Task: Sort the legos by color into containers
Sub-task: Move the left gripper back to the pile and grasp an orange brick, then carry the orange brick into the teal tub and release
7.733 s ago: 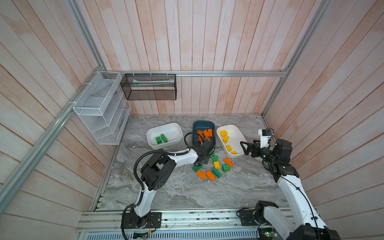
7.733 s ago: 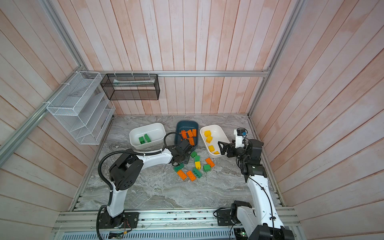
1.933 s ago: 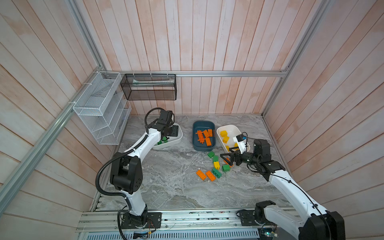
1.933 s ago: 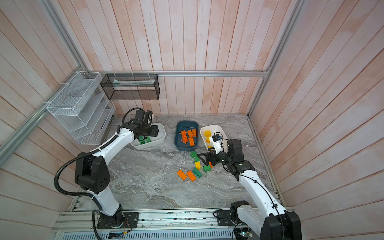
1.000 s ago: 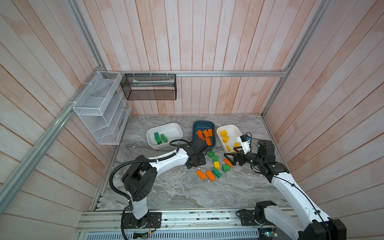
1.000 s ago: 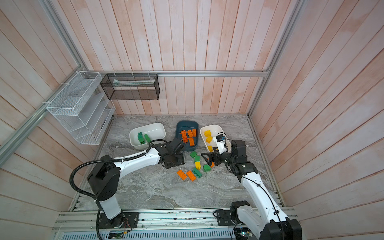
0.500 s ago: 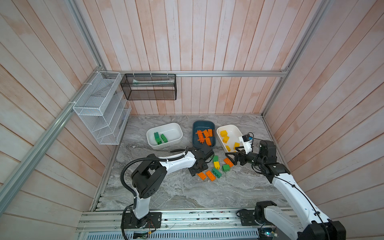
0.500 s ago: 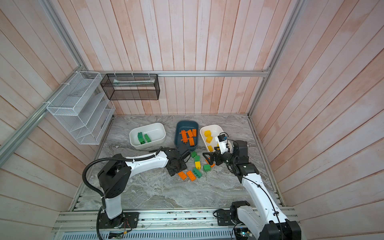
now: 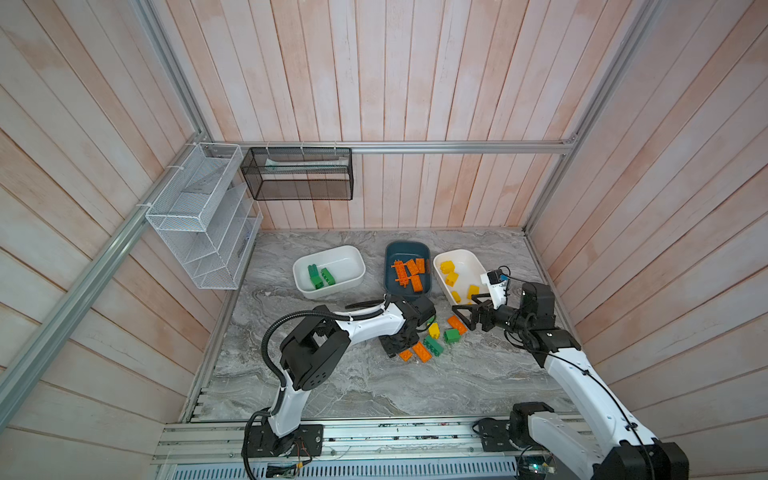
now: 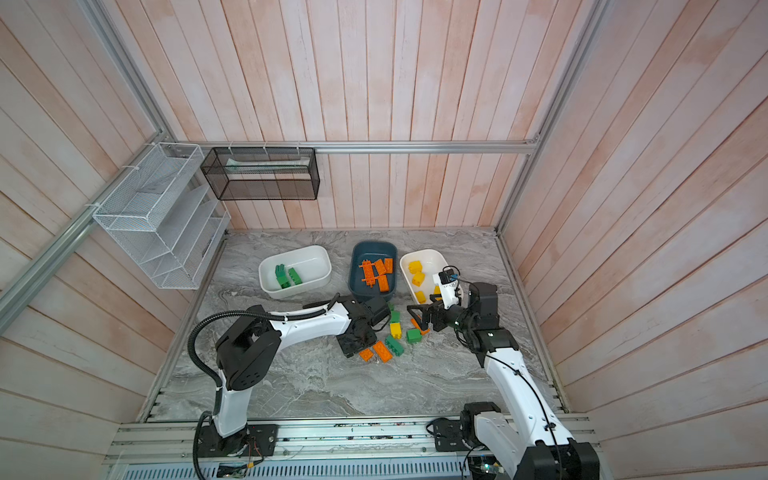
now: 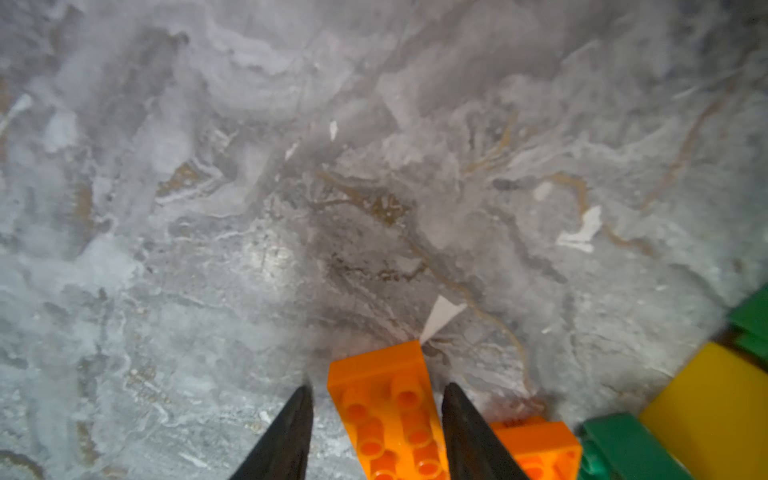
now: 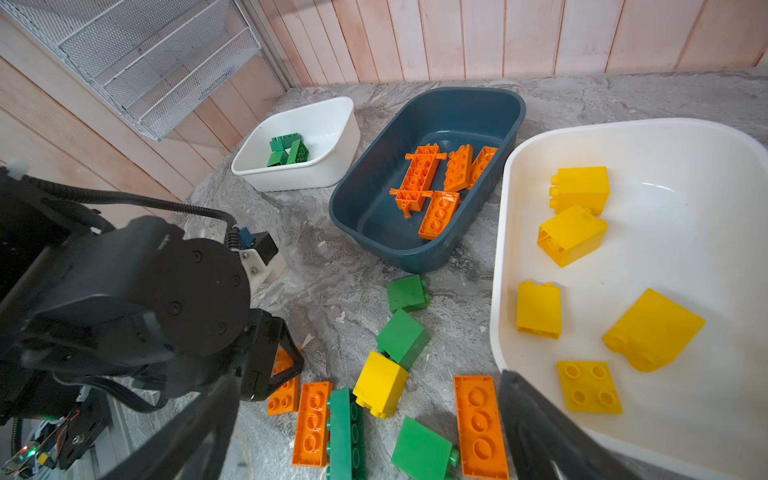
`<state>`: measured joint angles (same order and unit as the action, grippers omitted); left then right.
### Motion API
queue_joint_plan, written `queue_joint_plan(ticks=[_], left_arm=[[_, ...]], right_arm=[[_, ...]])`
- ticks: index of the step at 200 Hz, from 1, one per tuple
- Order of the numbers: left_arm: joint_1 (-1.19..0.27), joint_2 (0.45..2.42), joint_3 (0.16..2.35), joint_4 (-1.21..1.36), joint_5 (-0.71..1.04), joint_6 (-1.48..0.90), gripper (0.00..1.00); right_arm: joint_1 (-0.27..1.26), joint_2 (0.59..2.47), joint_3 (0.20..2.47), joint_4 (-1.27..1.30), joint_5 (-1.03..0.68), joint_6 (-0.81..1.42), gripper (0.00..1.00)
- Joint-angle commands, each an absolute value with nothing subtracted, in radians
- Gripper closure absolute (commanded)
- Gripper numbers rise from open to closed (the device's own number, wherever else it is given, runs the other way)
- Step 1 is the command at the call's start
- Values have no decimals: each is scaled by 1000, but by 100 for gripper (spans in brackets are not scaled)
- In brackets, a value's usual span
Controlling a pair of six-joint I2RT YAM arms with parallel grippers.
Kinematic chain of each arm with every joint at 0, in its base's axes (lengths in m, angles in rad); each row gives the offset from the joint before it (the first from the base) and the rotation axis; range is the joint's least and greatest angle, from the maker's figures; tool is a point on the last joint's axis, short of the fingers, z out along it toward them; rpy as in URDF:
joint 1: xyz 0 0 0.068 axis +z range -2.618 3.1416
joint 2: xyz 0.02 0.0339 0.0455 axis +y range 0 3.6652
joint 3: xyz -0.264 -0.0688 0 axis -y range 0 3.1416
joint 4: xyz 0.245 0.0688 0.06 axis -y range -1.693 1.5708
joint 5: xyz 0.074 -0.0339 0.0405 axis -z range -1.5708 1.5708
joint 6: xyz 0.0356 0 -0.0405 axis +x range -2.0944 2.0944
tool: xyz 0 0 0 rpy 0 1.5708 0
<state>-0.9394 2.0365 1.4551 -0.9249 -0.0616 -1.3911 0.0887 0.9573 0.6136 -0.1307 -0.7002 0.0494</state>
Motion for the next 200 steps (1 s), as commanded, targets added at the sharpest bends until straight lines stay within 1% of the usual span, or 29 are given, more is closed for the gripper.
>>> queue_joint_plan(ticks=[1,13,25,42,45,60,98,123,140,176,200], left_arm=[[-946,2063,1484,-986,-68,-1407,52],[-946,2064,1483,-988,-62,-1393,54],[-946,2061,1475,-993,-58,-1391,59],[-946,2047,1455,-985,-55,-1384,71],[-946,2045,1453,-983,-56,-1383,75],[-947,2036,1460,-1002,-72,-1365,85],[-929,1978,1549,-1110,-149,-1248,85],[-865,1916,1639,-1131,-197,-1063,85],[-813,1916,1728,-1116,-209,-906,85],[-716,2015,1918,-1002,-189,-601,85],[-663,2129,2052,-971,-212,-526,84]], right_arm=[[80,957,593,-112,-732,60,2],[78,949,587,-111,-734,69,2],[76,937,575,-104,-742,84,2],[75,930,565,-103,-747,91,2],[75,929,566,-104,-748,91,2],[74,924,563,-107,-749,91,2],[74,916,556,-102,-772,116,2],[74,925,566,-94,-805,127,2],[75,937,581,-88,-822,131,2],[83,979,623,-74,-843,132,2],[86,1004,652,-83,-838,118,2]])
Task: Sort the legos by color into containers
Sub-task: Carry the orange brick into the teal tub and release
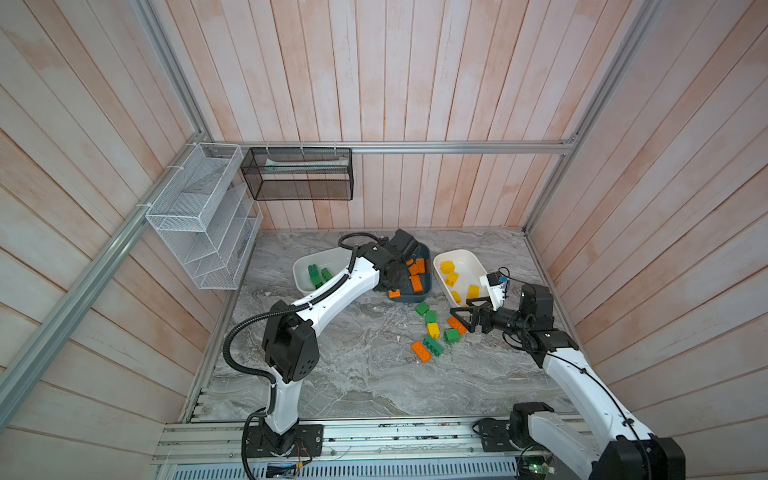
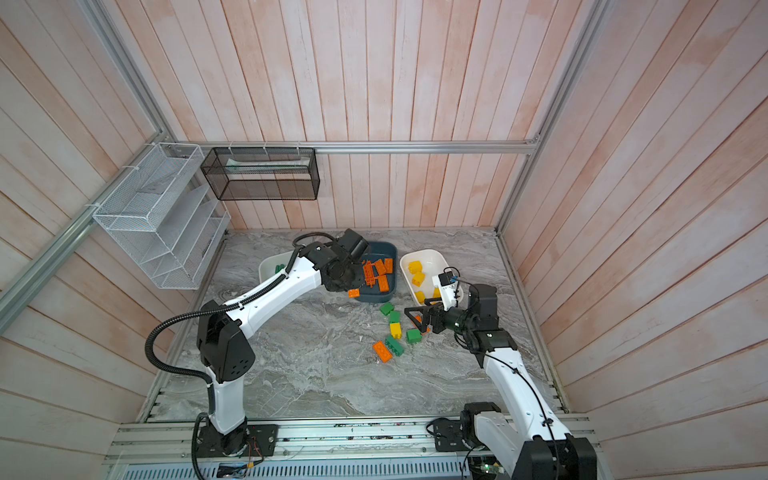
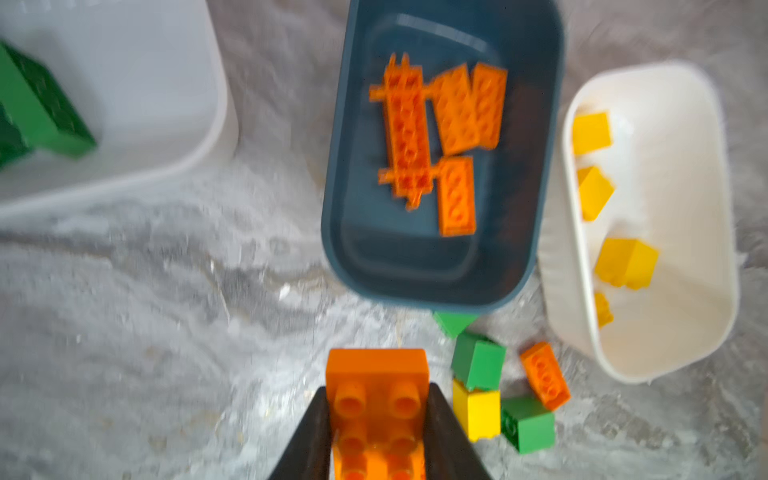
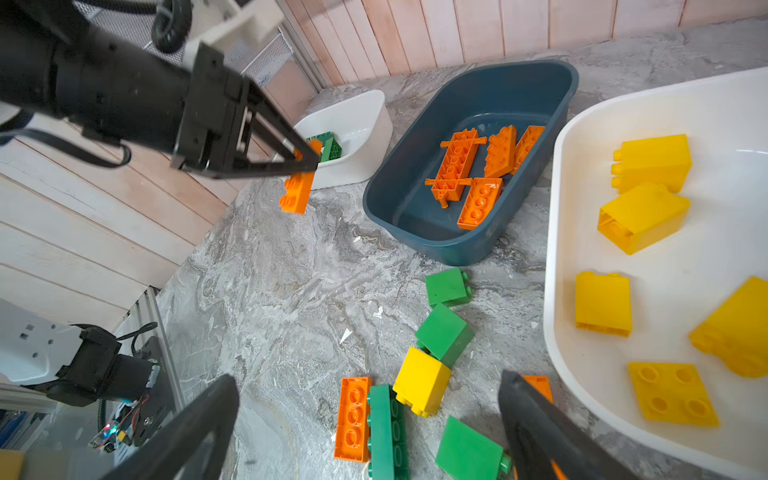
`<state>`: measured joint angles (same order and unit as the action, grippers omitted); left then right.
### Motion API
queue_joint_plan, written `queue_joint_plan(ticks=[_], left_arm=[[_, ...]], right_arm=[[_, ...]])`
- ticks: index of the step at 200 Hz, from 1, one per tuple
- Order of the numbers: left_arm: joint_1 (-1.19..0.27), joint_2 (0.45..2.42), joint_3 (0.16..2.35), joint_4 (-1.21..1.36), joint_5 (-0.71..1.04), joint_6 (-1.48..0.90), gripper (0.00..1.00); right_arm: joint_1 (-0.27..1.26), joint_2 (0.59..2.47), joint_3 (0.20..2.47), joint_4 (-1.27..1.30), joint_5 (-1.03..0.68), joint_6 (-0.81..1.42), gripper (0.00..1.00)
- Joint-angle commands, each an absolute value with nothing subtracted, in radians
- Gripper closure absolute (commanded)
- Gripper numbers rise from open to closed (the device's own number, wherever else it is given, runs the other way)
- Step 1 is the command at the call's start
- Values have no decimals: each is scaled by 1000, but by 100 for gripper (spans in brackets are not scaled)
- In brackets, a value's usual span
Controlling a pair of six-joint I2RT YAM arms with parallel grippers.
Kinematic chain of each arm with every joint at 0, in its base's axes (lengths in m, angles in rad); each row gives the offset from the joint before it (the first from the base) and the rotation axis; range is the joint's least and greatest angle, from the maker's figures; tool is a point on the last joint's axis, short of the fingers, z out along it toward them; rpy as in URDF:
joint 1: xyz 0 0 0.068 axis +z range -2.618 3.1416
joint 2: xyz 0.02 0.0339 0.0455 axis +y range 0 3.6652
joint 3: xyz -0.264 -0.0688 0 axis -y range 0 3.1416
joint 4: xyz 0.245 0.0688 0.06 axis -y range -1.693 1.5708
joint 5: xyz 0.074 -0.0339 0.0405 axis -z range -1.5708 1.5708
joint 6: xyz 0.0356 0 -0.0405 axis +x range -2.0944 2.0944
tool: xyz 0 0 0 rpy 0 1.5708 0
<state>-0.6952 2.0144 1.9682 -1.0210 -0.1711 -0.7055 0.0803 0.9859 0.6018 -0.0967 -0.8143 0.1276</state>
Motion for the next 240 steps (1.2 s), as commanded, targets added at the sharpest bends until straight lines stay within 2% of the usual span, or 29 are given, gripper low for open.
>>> queue_joint_plan(ticks=[1,51,67,96,111,132,159,240], left_arm=[[-661,2134,2055,-967,-211,-525,84],[-605,2321,2194,-909,-150,-491,82],[-600,2345,2193,-889,-136,-488,78],[-594,2344,2196,-871,-97,-491,57],[-593,2317,2187,-882,-90,-486,40],[-592,2233,2144,-890,-86,-476,27],[-591,2074,2025,-855,-72,-462,0],[-546,1698,1671,-800,100,-461,0]], right_arm=[[85,1006,654,-83,-838,117,2],[86,1038,695,-137,-826,73,2],[89,1045,697,-167,-819,50,2],[132,1045,690,-247,-780,-17,2],[162,1040,683,-276,-754,-34,2],[204,1028,661,-261,-727,-14,3],[298,1042,649,-249,-640,-23,4],[444,1240,720,-144,-381,38,14]])
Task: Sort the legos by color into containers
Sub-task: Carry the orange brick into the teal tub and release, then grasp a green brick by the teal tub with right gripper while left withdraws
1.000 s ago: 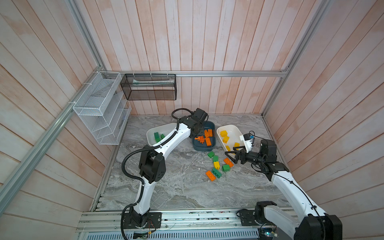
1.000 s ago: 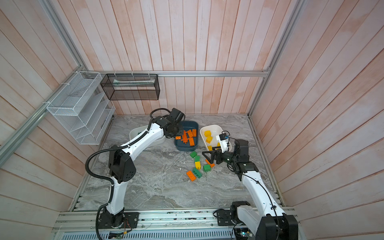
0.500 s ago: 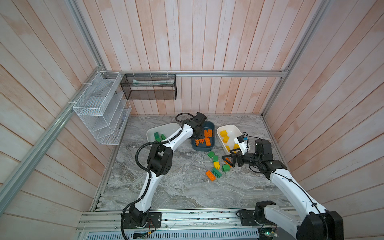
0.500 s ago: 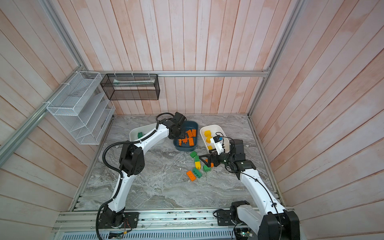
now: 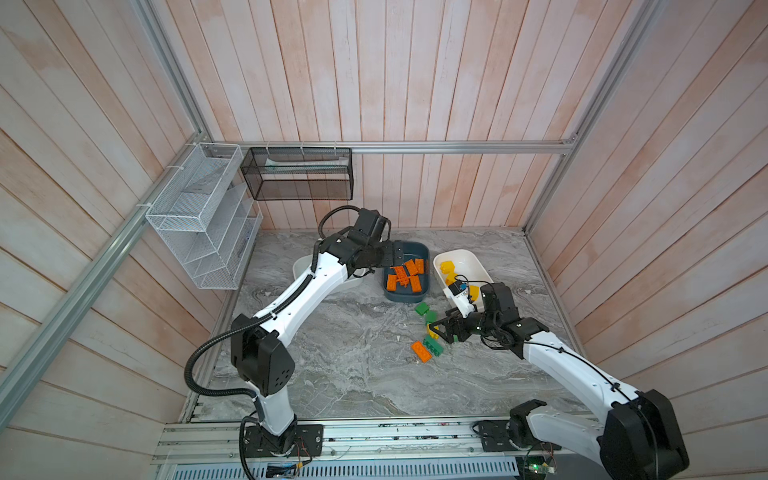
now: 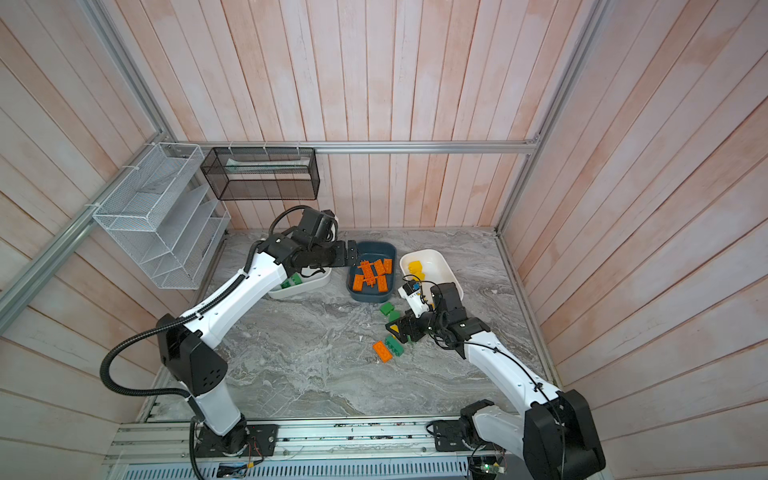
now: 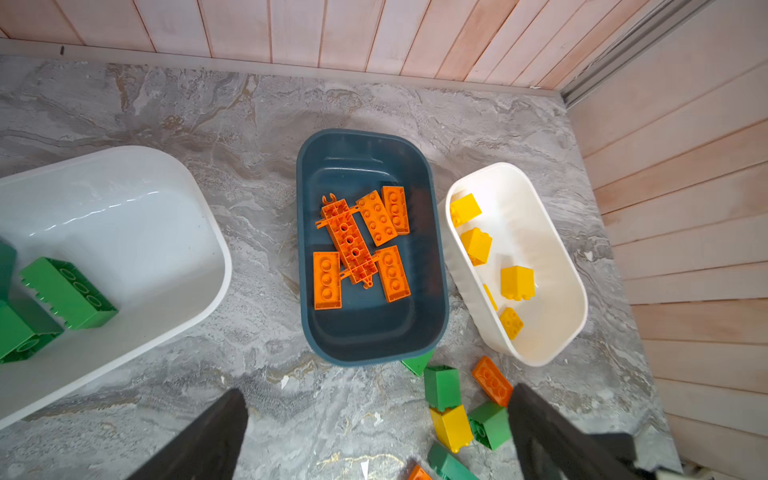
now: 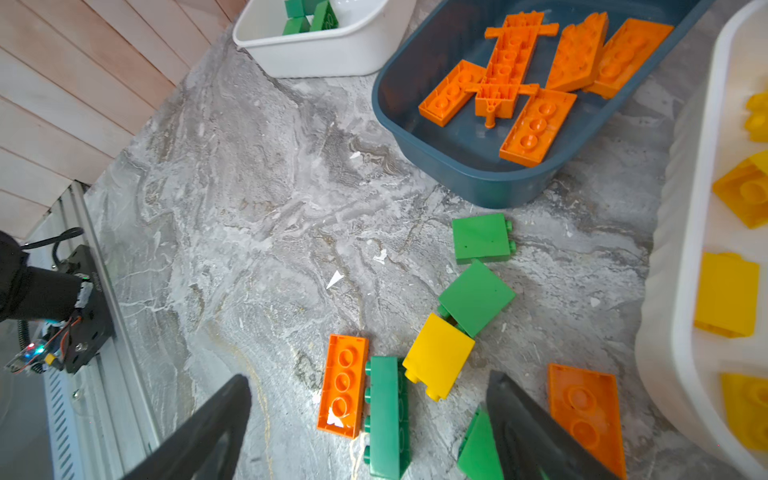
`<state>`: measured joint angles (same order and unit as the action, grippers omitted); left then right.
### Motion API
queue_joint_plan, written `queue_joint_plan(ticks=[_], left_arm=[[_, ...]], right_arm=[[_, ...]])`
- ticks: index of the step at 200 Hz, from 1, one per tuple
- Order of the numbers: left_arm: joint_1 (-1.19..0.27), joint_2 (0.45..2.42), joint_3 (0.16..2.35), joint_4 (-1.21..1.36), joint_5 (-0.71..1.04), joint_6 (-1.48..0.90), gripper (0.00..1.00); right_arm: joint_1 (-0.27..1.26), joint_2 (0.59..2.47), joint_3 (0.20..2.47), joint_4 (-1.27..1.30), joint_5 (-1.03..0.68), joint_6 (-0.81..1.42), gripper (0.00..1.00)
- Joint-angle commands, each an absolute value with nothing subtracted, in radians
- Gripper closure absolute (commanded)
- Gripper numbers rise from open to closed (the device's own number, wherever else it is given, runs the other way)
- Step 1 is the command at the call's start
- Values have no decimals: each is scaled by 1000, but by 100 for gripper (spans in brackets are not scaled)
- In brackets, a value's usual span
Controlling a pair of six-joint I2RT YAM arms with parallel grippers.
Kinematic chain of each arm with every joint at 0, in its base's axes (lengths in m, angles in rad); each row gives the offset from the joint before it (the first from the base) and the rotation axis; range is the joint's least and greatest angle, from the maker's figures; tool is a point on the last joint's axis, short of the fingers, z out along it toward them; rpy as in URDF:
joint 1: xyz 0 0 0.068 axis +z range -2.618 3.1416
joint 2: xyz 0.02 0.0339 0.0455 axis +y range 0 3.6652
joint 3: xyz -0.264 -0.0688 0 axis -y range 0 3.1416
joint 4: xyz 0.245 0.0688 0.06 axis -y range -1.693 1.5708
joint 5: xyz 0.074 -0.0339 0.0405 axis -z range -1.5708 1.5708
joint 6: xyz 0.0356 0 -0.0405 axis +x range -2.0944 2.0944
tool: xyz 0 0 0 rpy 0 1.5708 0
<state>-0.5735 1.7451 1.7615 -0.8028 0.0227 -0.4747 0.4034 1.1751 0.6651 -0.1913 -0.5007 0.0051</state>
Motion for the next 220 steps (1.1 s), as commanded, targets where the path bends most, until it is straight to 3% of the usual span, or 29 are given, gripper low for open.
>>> queue_joint_plan(ticks=[1,40,58,101,198,220], left_arm=[[-544,1693,1668,-799,103,-460,0],[-488,1537,1505,-796,129,-474,0],[-462,1479,1439,-790,144,-487,0],[-436,1397,1338,-790,149,-482,0],[-394,1322,1229,-749,169,-465,0],[-388,1321,1220,-745,179,-462,0]], right_arm=[[444,1244,723,-143,-378,42,14],[499,1371,786,-118,-211,250,20],[517,1424,810,-129,-129,384,29],[566,1550,914,-258,60,606,32],[596,1701,975,-284,121,626,40],[597,1729,985,-292,131,627,48]])
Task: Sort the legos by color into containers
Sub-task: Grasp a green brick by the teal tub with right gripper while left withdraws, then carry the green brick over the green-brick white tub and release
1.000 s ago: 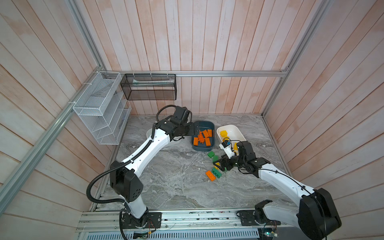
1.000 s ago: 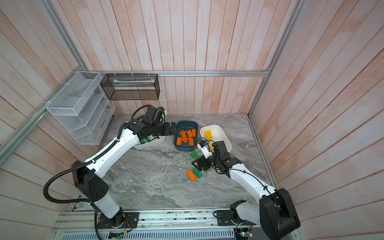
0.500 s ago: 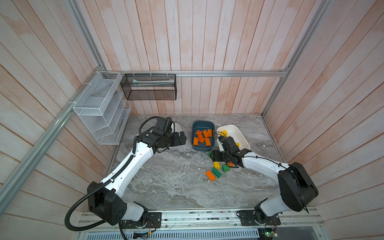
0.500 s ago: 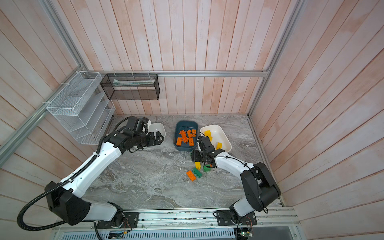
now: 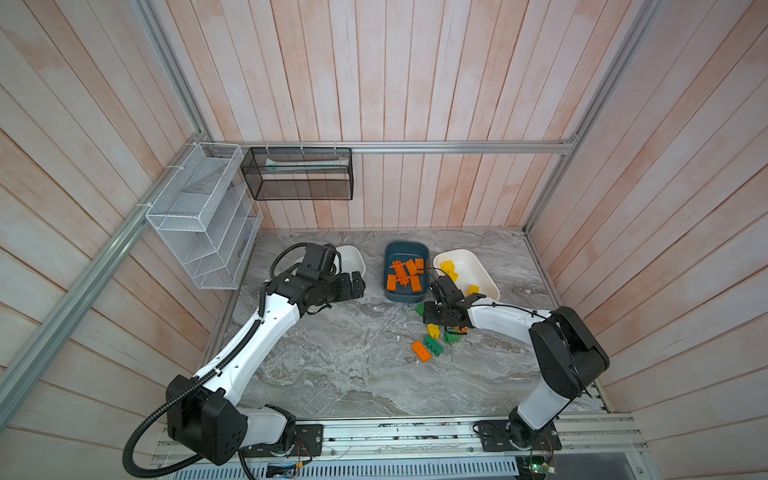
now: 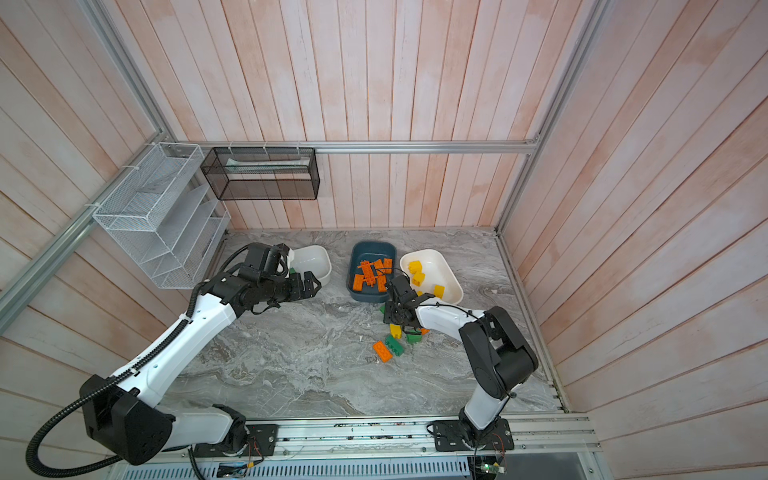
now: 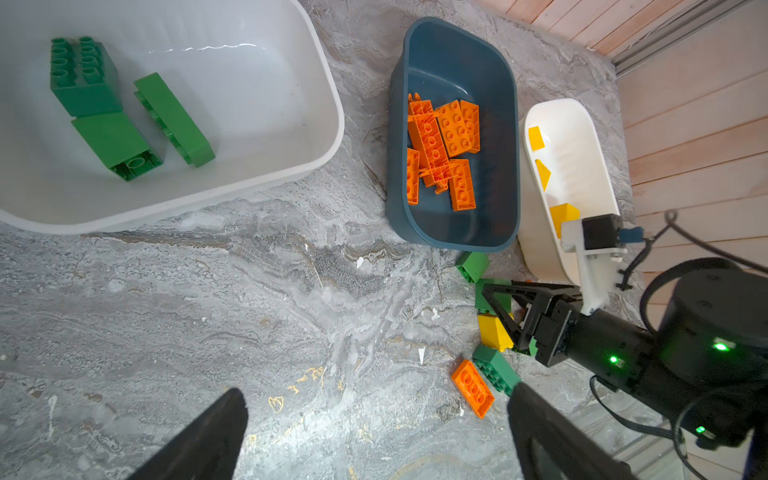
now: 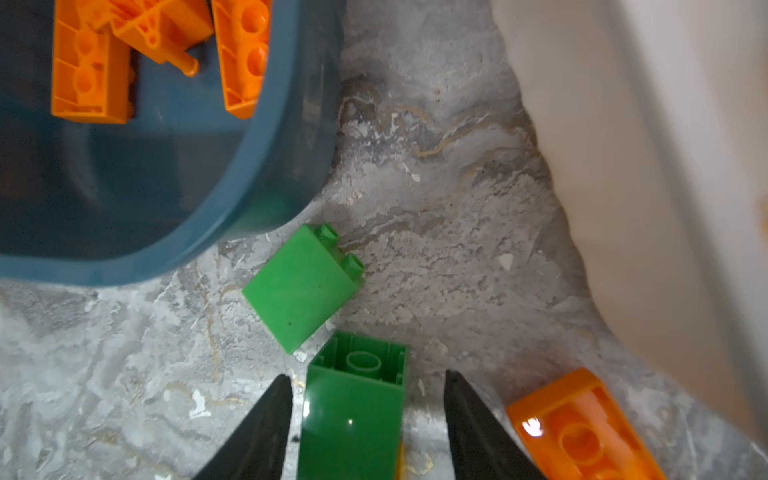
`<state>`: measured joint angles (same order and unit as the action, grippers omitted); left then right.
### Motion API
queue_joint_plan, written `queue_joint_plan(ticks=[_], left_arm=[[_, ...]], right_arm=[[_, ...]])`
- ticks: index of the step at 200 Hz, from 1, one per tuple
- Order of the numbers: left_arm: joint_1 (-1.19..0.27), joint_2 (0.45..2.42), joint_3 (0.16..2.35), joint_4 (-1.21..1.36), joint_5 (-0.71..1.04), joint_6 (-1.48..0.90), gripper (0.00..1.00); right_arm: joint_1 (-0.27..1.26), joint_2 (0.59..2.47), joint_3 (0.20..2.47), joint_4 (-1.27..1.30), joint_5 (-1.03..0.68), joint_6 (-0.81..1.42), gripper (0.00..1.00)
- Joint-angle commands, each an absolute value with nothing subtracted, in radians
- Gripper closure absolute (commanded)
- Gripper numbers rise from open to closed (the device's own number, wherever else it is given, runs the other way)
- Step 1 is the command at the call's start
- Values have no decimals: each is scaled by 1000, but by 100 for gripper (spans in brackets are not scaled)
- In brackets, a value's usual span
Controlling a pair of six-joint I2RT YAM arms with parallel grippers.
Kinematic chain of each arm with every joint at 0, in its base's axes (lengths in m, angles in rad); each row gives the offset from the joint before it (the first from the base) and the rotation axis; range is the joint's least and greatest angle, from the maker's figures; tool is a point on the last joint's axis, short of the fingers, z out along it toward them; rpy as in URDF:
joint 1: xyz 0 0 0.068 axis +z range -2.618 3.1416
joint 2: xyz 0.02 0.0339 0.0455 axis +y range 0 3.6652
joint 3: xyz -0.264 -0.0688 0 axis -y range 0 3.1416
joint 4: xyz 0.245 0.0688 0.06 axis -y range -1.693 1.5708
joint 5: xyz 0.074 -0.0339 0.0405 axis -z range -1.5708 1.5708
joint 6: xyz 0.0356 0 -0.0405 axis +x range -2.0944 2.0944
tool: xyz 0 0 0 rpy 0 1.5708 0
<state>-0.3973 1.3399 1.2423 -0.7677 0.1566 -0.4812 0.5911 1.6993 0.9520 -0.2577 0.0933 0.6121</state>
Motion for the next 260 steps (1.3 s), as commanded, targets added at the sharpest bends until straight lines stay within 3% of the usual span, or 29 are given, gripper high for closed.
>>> queue_joint_plan(ticks=[1,30,51,96,120,152,211,260], left_arm=[[-388,1321,1220,-745,178,-462,0],[-385,1318,1211,-749,178,-454,0],[-385,1314,1196,-737,188,-458,0],[-385,1310,1193,-735,194,-457,0],[-374,1303,1217,-764,177,-443,0],[-326,1270,1222,-798,166,-427,0],[-231,1173,1153,-856,147,-447,0],[-170,1088,1041,-833,173,-520,0]], right_arm=[[597,1729,986,-292,132,627,48],[597,1743,992,-298,130,626,52],[597,1749,990,-304,138,620,66],[598,1679,1001,-354,151,614,78],[599,1580,1016,-407,184,585,80],[647,1515,1073,-358,91,464,80],[763,1741,1338,-108,-178,333,81],[785,1998,1535,120,-295,349,81]])
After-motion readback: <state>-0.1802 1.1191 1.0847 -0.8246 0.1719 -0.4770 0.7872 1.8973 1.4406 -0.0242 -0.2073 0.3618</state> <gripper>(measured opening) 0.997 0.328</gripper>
